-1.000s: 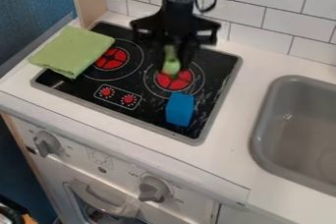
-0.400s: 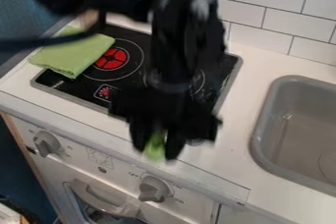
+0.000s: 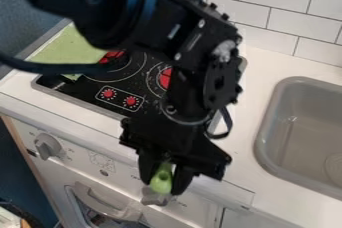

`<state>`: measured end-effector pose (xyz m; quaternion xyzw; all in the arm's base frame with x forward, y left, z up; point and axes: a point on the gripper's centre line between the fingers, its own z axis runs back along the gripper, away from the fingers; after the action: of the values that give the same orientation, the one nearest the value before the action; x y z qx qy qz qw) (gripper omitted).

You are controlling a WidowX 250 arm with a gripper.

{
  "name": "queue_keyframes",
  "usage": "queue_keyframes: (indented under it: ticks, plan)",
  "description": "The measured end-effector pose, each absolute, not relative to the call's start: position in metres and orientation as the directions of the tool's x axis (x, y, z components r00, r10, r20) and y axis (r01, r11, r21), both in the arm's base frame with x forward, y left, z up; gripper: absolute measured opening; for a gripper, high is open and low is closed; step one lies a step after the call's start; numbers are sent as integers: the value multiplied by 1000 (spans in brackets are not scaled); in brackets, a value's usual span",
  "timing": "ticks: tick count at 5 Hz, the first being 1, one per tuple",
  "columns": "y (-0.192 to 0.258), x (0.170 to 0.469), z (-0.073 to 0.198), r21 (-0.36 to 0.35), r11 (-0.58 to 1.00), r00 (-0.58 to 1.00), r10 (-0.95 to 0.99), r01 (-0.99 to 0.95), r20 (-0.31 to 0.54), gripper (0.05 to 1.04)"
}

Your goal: Move the green spatula slighly to the left of the burner and place theblue thing above the burner

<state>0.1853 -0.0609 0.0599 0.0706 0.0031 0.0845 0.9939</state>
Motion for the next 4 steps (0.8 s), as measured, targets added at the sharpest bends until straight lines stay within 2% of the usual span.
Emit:
queue_keyframes:
  ticks: [2, 4]
  plan:
    - [-55, 221, 65, 117, 960, 963, 264, -256, -60, 419]
    - [-56, 249, 47, 118, 956, 954, 282, -270, -104, 419]
